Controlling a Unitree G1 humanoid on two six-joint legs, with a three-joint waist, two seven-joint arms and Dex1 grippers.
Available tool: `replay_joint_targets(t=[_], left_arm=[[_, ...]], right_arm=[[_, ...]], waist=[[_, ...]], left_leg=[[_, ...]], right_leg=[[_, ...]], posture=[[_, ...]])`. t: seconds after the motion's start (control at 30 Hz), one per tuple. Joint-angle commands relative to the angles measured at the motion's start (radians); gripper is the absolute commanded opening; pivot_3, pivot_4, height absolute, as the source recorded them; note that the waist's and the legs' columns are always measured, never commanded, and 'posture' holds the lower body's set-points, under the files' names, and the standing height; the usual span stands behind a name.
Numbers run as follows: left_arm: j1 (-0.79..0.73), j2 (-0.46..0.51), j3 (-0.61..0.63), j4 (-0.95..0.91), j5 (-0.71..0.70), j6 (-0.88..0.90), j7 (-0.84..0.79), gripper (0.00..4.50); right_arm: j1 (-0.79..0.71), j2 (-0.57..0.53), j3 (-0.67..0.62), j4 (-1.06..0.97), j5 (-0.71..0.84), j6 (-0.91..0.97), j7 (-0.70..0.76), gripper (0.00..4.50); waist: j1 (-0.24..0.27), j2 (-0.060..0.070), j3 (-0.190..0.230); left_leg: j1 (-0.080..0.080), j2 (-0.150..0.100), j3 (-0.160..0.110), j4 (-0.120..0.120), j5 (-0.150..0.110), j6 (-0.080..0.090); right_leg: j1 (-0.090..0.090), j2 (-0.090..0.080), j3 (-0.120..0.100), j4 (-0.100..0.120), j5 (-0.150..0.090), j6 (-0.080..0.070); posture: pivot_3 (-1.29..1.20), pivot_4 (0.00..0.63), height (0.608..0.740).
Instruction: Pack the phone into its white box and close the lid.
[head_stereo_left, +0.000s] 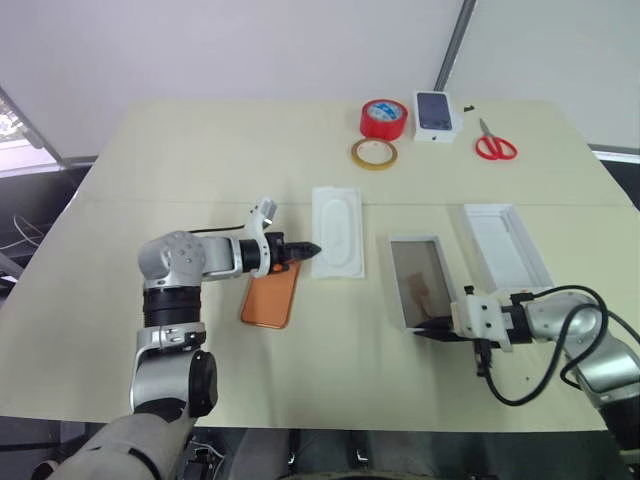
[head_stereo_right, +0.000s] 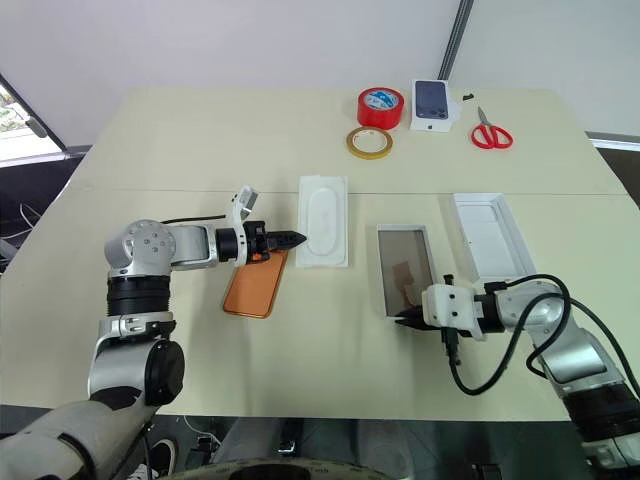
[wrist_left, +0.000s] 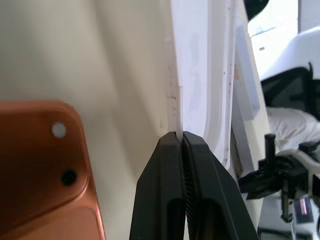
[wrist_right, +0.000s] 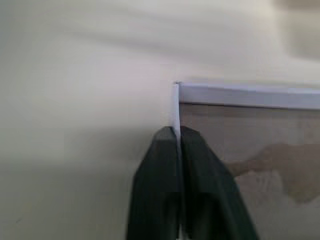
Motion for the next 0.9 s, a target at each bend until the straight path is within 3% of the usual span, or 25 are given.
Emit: replay_joint_targets(t=[0.03,0.2,0.27,0.37,0.5,0.7,0.9], left_arm=[[-0.069,-0.058,0.071,-0.028,-0.045,-0.012,0.050,0.00],[-0.088,-0.115,0.098,-0.047,-0.060,-0.005,0.100,0.00],[-0.082,-0.121,0.082,-0.055,-0.057,-0.019,0.103,0.00],[-0.069,-0.132,0.075,-0.063,-0.060,-0.019,0.111,0.00],[-0.036,-0.128,0.033,-0.092,-0.053,-0.026,0.102,0.00],[-0.012,-0.110,-0.058,-0.106,-0.057,-0.055,0.047,0.00],[-0.018,-0.131,-0.137,-0.051,-0.046,-0.078,0.003,0.00]], right_arm=[[-0.109,0.119,0.049,0.010,-0.049,0.043,-0.117,0.09],[-0.170,0.197,0.107,0.002,-0.105,0.133,-0.188,0.09],[-0.175,0.222,0.096,-0.035,-0.042,0.226,-0.184,0.09],[-0.159,0.209,0.085,-0.093,-0.033,0.236,-0.186,1.01],[-0.099,0.154,0.019,-0.188,0.059,0.303,-0.150,2.91],[0.049,0.049,-0.207,-0.226,0.147,0.315,-0.163,2.91],[0.069,0.064,-0.327,-0.124,0.128,0.237,-0.266,2.91]], waist=[[0.001,0.000,0.000],[0.010,0.000,0.000],[0.010,0.000,0.000],[0.009,0.000,0.000],[0.009,0.000,0.000],[0.010,-0.001,0.000],[0.006,0.000,0.000]], left_leg=[[0.000,0.000,0.000,0.000,0.000,0.000],[-0.002,0.000,0.000,0.000,0.000,-0.001],[-0.002,-0.001,0.000,0.000,0.000,-0.001],[-0.002,-0.001,0.000,0.000,0.000,-0.001],[-0.002,-0.001,0.000,-0.001,0.000,-0.001],[-0.002,-0.001,-0.001,-0.001,0.000,-0.001],[-0.002,-0.001,0.000,-0.001,0.000,-0.001]], right_leg=[[-0.001,0.000,0.000,0.000,0.000,0.000],[-0.003,0.000,0.000,0.003,0.000,0.000],[-0.004,0.000,0.000,0.003,0.000,0.000],[-0.004,0.000,0.000,0.003,0.000,0.000],[-0.004,0.000,0.000,0.003,0.000,0.000],[-0.003,-0.001,0.000,0.002,0.000,0.000],[-0.003,0.000,0.000,0.002,0.000,0.000]], posture=[[0.00,0.150,0.740],[0.00,0.150,0.740],[0.00,0.150,0.740],[0.00,0.150,0.740],[0.00,0.150,0.740],[0.00,0.150,0.740],[0.00,0.150,0.740]])
